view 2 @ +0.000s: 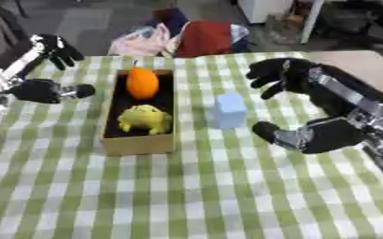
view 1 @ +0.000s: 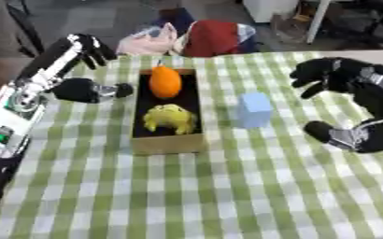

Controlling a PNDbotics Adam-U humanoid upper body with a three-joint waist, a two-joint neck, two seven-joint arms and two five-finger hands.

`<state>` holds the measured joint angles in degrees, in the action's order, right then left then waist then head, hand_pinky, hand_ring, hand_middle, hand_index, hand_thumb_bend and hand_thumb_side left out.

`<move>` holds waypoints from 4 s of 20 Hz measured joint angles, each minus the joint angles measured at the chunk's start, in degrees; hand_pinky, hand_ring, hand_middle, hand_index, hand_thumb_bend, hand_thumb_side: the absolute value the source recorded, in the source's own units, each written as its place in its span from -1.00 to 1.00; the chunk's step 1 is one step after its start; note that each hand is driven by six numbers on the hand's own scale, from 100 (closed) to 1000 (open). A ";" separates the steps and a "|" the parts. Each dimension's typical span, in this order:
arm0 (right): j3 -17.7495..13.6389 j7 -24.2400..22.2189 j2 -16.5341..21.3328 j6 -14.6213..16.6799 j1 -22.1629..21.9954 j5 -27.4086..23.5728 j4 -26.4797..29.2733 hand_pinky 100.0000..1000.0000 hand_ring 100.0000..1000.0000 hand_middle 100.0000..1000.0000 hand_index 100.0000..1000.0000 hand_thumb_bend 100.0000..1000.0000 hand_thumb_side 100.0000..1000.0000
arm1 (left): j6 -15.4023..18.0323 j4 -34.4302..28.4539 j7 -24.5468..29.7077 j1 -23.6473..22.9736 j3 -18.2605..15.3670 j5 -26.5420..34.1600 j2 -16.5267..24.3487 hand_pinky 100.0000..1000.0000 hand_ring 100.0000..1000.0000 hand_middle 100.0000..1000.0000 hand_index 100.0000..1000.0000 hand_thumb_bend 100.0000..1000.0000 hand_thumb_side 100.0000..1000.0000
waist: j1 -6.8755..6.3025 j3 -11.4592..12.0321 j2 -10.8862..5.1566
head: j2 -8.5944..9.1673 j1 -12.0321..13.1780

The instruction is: Pick up objects on the table and place them in the box.

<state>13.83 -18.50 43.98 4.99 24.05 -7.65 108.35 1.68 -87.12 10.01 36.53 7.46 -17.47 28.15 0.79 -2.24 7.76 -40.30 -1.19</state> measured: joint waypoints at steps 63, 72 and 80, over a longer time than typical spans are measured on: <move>3.09 -4.50 -9.02 15.72 18.26 37.89 -47.52 0.64 0.71 0.44 0.66 0.02 -0.37 | -8.71 -10.33 -5.70 -14.47 -8.07 10.71 -6.05 -0.07 -0.01 -0.10 0.19 0.20 0.26 | -0.12 7.49 1.46 | -1.00 -5.02; 2.27 2.68 -9.40 15.72 18.32 41.14 -48.06 0.38 0.37 -0.04 0.41 -0.27 -0.96 | -8.77 -10.33 -5.75 -14.74 -8.07 10.70 -6.50 -0.04 -0.01 -0.10 0.19 0.20 0.27 | -0.05 7.59 1.48 | -1.00 -5.03; 2.04 11.05 -9.42 15.39 18.29 41.88 -48.76 0.16 0.07 -0.43 0.18 -0.39 -1.00 | -8.85 -10.33 -5.74 -14.77 -8.07 10.70 -6.53 -0.02 0.00 -0.09 0.20 0.09 0.30 | -0.10 7.73 1.54 | -1.00 -5.02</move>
<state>15.87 -7.45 34.56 20.38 42.35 34.22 59.60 -7.17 -97.45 4.27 21.77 -0.61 -6.76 21.62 0.70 5.49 9.30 -41.30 -6.20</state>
